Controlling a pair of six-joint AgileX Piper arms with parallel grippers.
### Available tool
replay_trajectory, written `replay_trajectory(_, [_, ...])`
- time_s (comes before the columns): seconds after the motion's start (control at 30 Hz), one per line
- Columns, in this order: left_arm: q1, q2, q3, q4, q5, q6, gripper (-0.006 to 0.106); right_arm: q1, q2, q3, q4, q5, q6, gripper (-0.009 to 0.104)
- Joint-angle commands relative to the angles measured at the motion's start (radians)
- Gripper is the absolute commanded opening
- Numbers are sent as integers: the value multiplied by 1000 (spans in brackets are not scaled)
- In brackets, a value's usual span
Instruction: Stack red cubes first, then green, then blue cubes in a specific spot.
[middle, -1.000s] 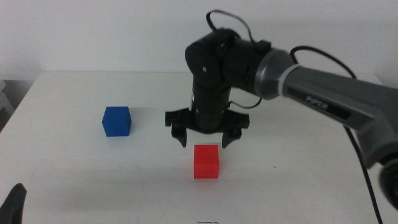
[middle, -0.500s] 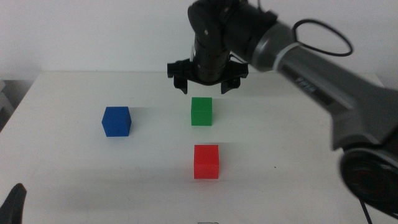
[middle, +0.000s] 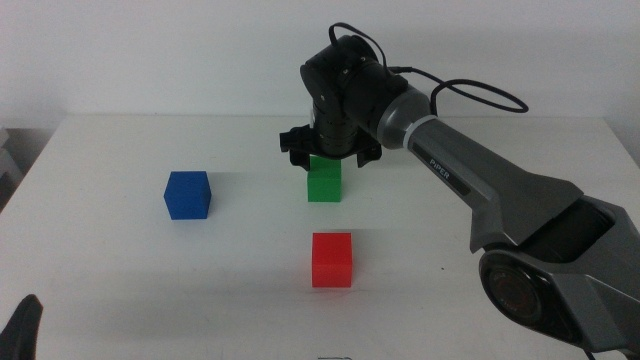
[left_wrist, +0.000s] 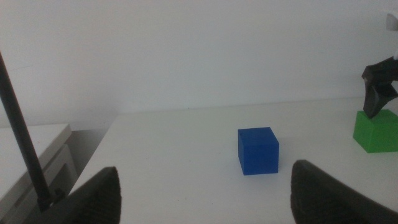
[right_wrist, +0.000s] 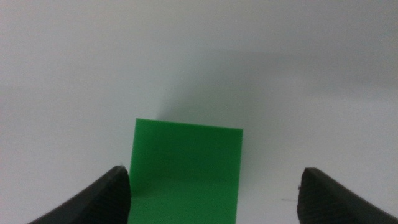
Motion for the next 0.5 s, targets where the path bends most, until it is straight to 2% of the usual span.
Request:
replay_trajectory(0.0, [-1,-21,-3,-13,-88,-5,94,-3,-71,-35,-35,-37,-12,94])
replay_trajectory(0.47, [-1,-21,-3,-13,-88,-5,94,5,-26,-34,-22,-106,-12,94])
